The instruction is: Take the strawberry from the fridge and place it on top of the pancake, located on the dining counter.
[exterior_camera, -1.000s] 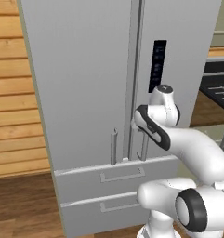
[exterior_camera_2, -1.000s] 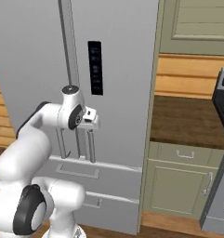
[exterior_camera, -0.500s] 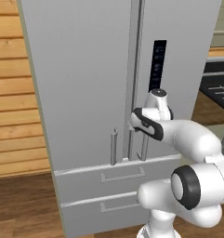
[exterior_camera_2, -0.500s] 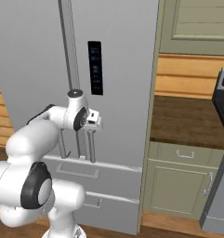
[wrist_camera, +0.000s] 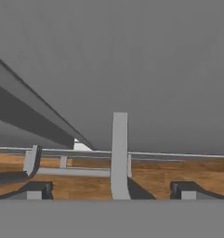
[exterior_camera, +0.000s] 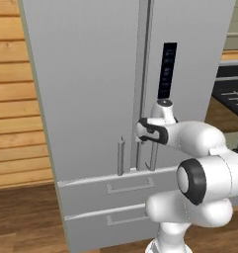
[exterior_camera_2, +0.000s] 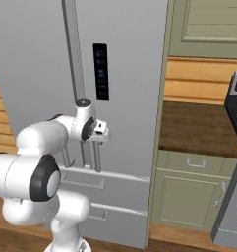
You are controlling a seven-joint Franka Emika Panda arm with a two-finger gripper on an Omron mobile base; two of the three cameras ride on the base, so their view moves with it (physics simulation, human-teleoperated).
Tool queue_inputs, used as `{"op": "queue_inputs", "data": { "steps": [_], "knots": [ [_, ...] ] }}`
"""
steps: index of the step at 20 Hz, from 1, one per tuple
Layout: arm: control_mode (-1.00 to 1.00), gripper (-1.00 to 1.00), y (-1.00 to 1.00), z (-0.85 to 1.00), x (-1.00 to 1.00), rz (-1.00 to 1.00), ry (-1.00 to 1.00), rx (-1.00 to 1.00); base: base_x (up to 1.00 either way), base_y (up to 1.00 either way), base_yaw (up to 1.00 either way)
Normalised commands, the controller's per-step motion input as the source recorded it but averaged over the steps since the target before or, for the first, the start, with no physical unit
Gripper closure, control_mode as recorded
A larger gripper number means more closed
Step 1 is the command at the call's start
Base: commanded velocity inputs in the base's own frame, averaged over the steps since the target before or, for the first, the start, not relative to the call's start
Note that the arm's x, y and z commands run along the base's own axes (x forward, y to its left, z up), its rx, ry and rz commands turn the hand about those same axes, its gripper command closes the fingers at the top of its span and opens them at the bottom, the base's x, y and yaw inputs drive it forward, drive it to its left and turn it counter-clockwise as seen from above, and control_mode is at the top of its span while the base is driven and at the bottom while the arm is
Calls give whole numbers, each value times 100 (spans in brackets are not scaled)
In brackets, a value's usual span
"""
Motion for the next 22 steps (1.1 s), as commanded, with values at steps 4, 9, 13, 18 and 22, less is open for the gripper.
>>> {"op": "queue_inputs", "data": {
  "steps": [4, 9, 13, 18, 22],
  "knots": [
    [-100, -100, 0, -27, 11, 0, 3, 0, 0, 0, 0],
    [-100, 100, 0, -20, -20, 0, 1, 0, 0, 0, 0],
    [-100, 100, -30, -1, -91, -4, -2, 5, 0, 0, 0],
    [-100, 100, -70, 0, -100, -6, -5, 12, 0, 0, 0],
    [-100, 100, -68, 0, -80, -1, -1, 9, 0, 0, 0]
  ]
}}
